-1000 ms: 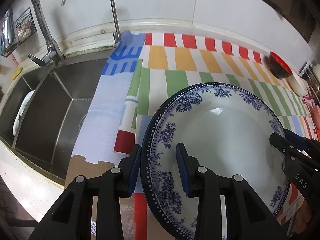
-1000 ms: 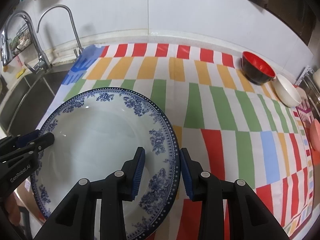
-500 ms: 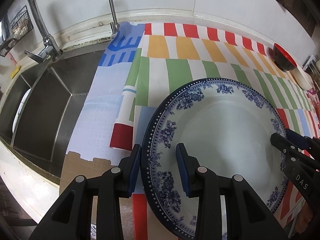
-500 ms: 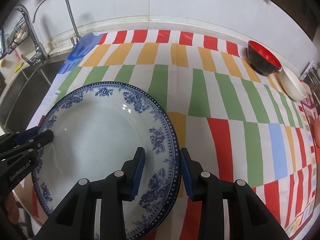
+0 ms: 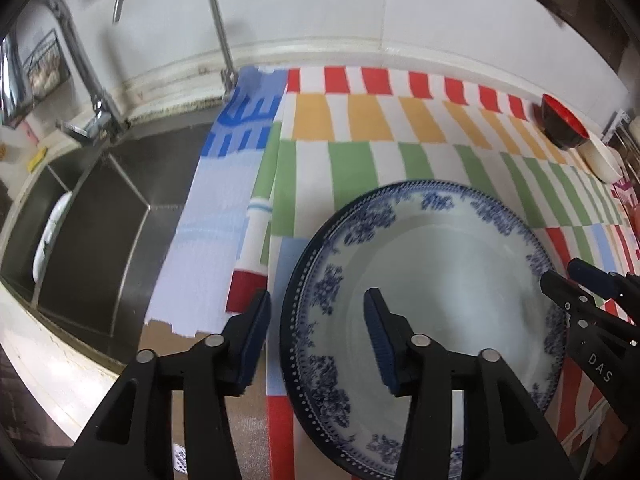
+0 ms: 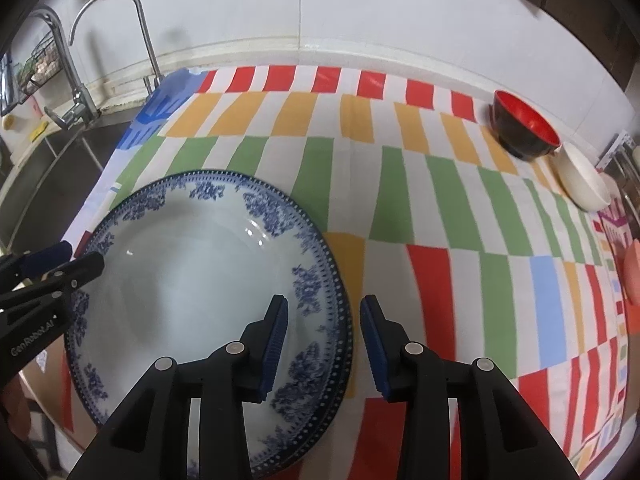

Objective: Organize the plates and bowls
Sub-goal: 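Open the left tool and release the plate on the stack, then move the left tool to the white bowl rim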

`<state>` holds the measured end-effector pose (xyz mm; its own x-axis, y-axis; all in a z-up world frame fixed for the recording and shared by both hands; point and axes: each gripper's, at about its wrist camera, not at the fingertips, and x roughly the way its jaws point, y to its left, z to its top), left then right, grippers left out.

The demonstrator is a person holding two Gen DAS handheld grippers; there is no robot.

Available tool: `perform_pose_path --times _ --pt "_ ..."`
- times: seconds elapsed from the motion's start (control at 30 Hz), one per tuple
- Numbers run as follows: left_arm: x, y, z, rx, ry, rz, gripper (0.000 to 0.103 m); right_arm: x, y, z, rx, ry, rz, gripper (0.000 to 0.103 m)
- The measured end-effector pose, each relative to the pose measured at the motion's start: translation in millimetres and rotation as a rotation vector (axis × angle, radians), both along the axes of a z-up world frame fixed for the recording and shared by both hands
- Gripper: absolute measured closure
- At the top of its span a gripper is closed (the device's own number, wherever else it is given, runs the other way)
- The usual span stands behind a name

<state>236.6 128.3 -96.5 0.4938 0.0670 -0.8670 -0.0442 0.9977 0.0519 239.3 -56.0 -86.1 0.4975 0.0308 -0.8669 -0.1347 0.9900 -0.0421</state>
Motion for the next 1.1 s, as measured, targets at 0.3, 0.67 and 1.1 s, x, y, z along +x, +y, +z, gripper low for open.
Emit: perform_pose_path --times 0.3,0.67,1.1 --pt "7 -35 30 -0.01 -0.081 -0.093 0.045 -6 -31 33 0.023 -0.129 -0.071 0.051" --pt "26 -114 64 -0.037 -0.175 -0.26 0.04 -16 -96 71 -0.004 -0.242 -0.185 0.034" --pt "53 -222 89 -0.064 -0.235 -0.443 0.04 -24 -197 94 -0.031 -0.287 -0.313 0.034"
